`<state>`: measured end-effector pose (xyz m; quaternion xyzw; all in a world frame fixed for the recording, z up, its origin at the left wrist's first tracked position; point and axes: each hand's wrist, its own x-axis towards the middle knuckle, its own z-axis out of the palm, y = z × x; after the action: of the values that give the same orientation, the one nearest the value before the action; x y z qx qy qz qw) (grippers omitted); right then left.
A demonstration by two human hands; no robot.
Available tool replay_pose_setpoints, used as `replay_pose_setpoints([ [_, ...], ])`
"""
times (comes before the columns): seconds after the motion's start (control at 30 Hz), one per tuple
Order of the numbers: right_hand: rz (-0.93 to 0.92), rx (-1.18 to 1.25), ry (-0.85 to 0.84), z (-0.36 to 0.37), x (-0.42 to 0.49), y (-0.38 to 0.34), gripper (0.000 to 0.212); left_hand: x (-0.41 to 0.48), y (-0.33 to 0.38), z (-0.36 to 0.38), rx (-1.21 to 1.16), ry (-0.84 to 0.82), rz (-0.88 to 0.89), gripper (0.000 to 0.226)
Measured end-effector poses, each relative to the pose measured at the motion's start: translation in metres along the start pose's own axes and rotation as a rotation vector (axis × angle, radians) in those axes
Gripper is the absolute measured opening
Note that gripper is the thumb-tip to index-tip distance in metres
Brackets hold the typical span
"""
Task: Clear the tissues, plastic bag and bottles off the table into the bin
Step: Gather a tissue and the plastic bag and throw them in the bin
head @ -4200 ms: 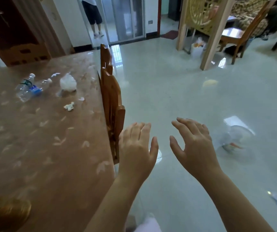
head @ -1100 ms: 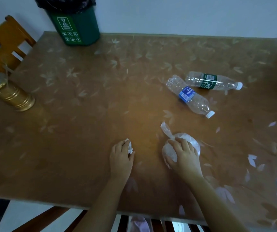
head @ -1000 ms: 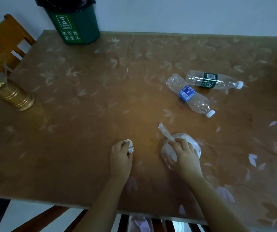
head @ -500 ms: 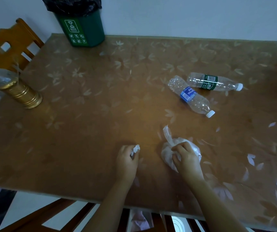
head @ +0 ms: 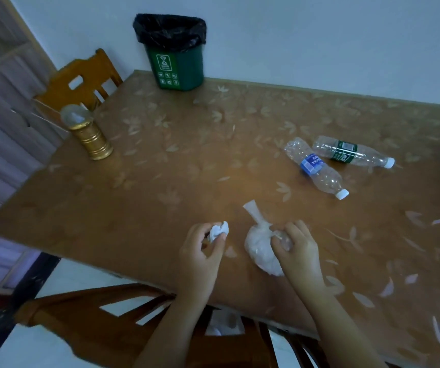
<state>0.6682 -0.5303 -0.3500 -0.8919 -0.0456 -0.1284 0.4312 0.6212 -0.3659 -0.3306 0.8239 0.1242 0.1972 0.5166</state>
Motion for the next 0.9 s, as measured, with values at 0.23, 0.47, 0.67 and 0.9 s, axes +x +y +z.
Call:
replay_pose_setpoints([
  [0.23, -0.126, 0.101, -0.103, 0.011, -0.014, -0.077, 0.021, -0.022, 0.020, -0.074, -0.010, 0.163, 0.041, 0.020],
  [0.47, -0.229, 0.214, -0.251, 0.052, -0.039, -0.168, 0.023, -0.034, 0.010, -0.171, -0.071, 0.366, -0.145, 0.027],
  [0.67, -0.261, 0.300, -0.333, 0.117, -0.085, -0.269, 0.023, -0.046, -0.027, -0.297, -0.075, 0.434, -0.135, 0.019],
  [0.9, -0.338, 0.358, -0.469, 0.207, -0.140, -0.371, 0.025, -0.064, -0.079, -0.434, -0.043, 0.572, -0.161, 0.026],
])
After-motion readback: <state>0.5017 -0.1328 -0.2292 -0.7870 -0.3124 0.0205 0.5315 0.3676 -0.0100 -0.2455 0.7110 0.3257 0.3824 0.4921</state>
